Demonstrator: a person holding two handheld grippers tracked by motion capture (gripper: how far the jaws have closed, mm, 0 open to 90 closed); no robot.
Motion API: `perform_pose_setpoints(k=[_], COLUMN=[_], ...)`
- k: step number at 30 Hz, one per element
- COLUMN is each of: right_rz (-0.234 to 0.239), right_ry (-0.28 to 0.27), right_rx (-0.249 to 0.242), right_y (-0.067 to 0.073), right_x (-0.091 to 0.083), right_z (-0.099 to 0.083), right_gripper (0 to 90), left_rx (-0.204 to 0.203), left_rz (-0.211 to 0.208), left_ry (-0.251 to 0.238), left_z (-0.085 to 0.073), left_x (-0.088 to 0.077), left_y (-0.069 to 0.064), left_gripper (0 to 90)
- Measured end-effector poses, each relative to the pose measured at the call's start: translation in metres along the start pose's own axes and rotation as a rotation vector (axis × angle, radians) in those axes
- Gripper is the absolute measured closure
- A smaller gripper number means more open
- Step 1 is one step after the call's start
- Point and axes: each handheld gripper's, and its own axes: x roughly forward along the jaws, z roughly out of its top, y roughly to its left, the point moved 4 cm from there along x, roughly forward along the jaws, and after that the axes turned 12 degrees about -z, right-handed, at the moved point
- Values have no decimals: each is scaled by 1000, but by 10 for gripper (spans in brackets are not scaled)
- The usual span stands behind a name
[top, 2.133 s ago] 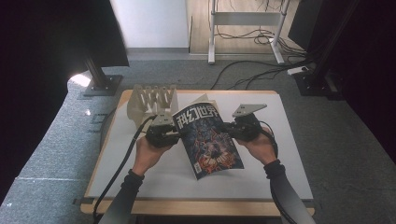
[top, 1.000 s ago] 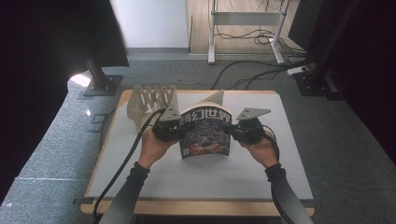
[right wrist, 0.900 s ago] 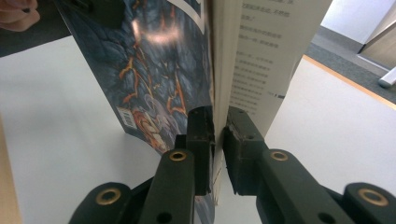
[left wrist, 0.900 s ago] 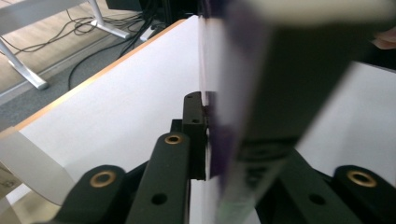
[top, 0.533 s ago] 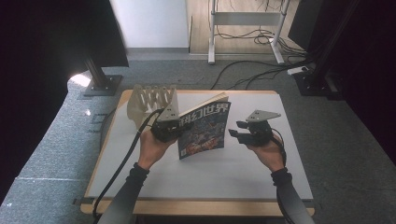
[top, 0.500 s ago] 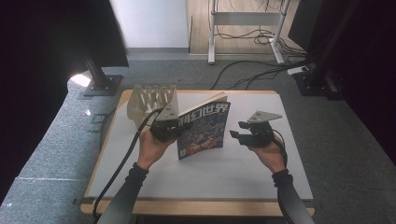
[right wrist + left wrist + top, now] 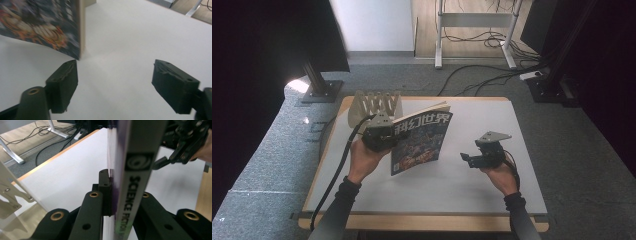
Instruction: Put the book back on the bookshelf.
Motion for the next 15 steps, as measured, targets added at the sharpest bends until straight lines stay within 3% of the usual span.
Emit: perform_pose_setpoints(k=[7,10,15], right_rz=[-22,-17,-22], right_ry=[42,63,85], right_rx=[53,72,68], right_y=[3,7,12], right_x=[14,20,26], right_z=[-25,-37,-52], right_gripper=[108,31,0], left_rx=[-25,-27,-45], left_rz=[4,18,36], left_ry=[-8,-1,-8], left_z=[-3,-4,-7], left_x=[-18,-28,-44], left_y=[-1,-1,0], left_gripper=[825,825,826])
